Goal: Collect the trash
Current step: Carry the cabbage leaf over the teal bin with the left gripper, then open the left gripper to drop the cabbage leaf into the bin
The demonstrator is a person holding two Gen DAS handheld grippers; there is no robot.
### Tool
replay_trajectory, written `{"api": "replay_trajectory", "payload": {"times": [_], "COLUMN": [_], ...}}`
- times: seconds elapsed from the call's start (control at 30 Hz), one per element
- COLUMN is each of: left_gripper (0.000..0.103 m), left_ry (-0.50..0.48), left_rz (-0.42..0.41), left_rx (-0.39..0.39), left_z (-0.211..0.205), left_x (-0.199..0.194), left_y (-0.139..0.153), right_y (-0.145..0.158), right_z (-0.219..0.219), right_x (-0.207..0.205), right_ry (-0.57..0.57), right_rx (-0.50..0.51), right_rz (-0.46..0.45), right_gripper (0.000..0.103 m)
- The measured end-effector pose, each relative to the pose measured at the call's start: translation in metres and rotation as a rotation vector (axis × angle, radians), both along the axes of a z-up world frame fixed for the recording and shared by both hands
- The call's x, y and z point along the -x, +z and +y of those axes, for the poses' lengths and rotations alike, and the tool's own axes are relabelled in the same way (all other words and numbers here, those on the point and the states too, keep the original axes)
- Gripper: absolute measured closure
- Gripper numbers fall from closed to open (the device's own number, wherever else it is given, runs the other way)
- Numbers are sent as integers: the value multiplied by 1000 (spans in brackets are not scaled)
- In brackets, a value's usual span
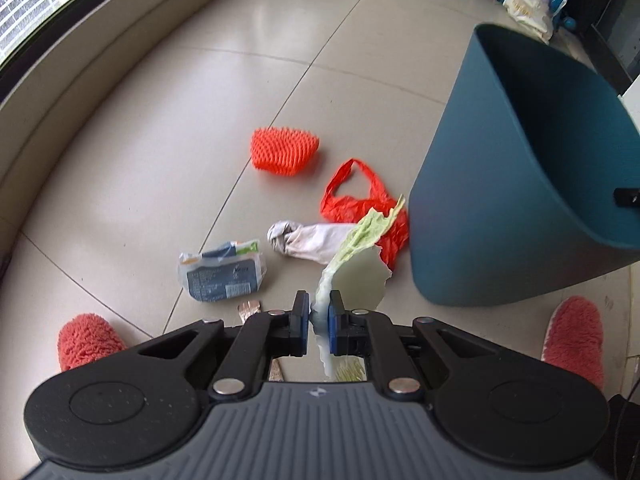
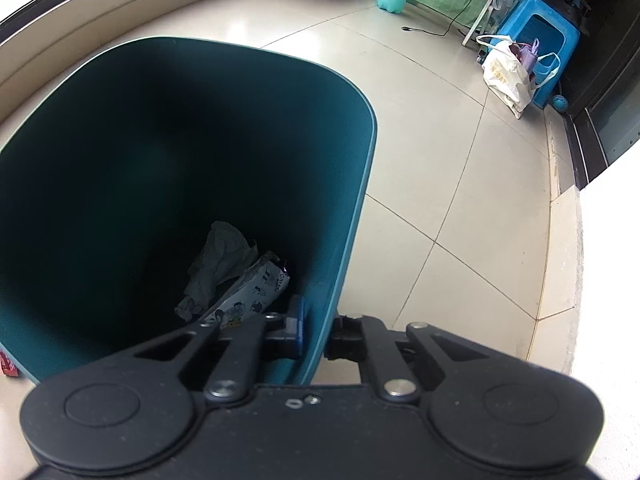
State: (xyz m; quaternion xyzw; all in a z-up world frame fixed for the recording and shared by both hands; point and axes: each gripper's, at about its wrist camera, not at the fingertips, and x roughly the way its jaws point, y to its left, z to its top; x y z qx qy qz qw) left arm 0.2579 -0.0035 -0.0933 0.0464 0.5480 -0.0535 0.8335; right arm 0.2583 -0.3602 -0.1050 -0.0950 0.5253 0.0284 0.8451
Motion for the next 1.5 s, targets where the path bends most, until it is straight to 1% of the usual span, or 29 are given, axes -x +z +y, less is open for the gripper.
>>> {"api": "replay_trajectory", "payload": {"times": [0.1, 0.2, 0.27, 0.3, 0.37, 0.4, 0.47, 0.5, 0.57, 0.6, 0.63, 0.7, 0.8, 0.97, 1.1, 1.2, 1.33, 1.5], "left_gripper": [94, 94, 94, 94, 93, 93, 94, 94, 94, 94, 94, 94, 94, 94, 94, 94, 93, 93], "left_ry": [-29, -78, -119, -134, -158, -164, -172, -173, -192, -212, -233, -258, -283, -285, -277, -273, -285, -273], "left_rz": [-65, -104, -120, -129, -177, -180, -138, -139, -180, -177, -171, -167, -129, -48, 2, 20, 20, 51], "left_rx": [23, 46, 47, 36, -40, -47, 46, 53, 18, 26, 33, 8, -23, -69, -84, -85, -94, -66], "left_z": [-13, -34, -53, -65, -88, -96, -105, -111, -129, -137, -146, -164, -183, -197, -199, -199, -202, -201], "left_x": [-1, -4, -6, -7, -10, -13, -24, -26, -28, -29, -31, -32, -38, -45, -46, -48, -45, -48], "left_y": [40, 70, 82, 87, 92, 93, 96, 98, 104, 103, 102, 93, 70, 32, 11, 1, -7, -13], "right_y": [0, 0, 1, 2, 2, 1, 1, 1, 0, -1, -1, -2, -3, -5, -6, -5, -5, -5], "right_z": [1, 2, 1, 2, 3, 3, 0, 0, 1, 1, 0, -2, -3, -2, 0, 0, 0, 0], "right_x": [4, 7, 8, 10, 12, 13, 12, 11, 10, 11, 8, 5, 7, 9, 13, 14, 14, 15], "right_ry": [34, 59, 73, 78, 96, 103, 99, 103, 118, 122, 121, 115, 119, 119, 119, 118, 116, 115], "right_rx": [-9, -12, -27, -32, -25, -22, -34, -35, -26, -25, -26, -35, -31, -33, -33, -35, -36, -38], "right_rz": [2, 9, 18, 21, 22, 19, 20, 18, 11, 8, 8, 10, 3, -1, -3, -3, -2, -2], "right_gripper": [94, 93, 92, 92, 92, 92, 92, 92, 92, 92, 92, 92, 92, 92, 92, 92, 92, 92]}}
